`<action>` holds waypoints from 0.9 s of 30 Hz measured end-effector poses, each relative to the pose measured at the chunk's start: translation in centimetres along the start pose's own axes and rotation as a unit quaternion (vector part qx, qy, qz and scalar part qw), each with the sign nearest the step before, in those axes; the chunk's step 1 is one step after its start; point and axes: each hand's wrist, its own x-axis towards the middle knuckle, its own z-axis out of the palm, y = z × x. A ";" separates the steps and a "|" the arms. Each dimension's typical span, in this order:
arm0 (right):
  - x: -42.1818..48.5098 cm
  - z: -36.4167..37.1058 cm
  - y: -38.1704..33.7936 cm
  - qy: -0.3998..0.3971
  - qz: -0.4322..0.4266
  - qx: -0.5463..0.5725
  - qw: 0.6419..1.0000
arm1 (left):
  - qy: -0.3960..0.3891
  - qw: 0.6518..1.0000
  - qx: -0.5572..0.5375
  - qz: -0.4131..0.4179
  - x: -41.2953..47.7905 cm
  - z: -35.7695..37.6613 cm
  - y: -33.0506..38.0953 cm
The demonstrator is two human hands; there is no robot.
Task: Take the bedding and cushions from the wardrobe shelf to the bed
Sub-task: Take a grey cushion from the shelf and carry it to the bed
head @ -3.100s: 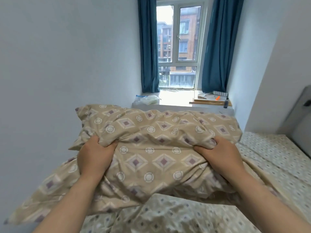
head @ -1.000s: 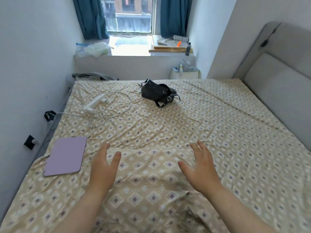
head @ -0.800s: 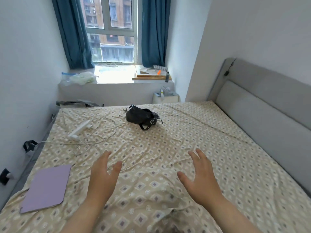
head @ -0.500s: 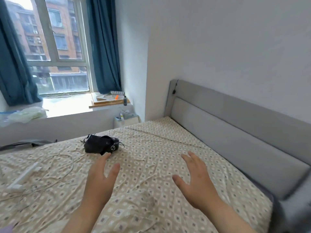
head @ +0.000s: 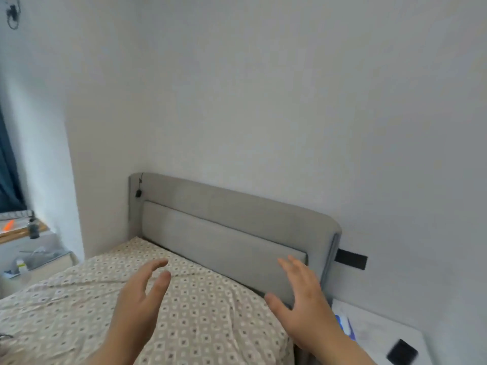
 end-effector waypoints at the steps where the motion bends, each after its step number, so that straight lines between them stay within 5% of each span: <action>1: -0.3 -1.8 1.4 0.017 0.007 -0.006 1.000 | -0.011 1.000 -0.023 0.017 0.3 2.1 0.8; 7: -3.2 -13.4 10.4 0.105 0.076 -0.059 0.990 | -0.111 0.979 -0.164 0.054 1.4 16.6 7.8; 14: -10.4 -24.0 16.4 0.226 0.186 -0.085 0.953 | -0.287 0.910 -0.287 0.088 -0.9 30.6 15.5; 27: -17.6 -36.2 16.6 0.409 0.376 -0.263 0.789 | -0.513 0.751 -0.368 0.192 -4.7 50.3 29.4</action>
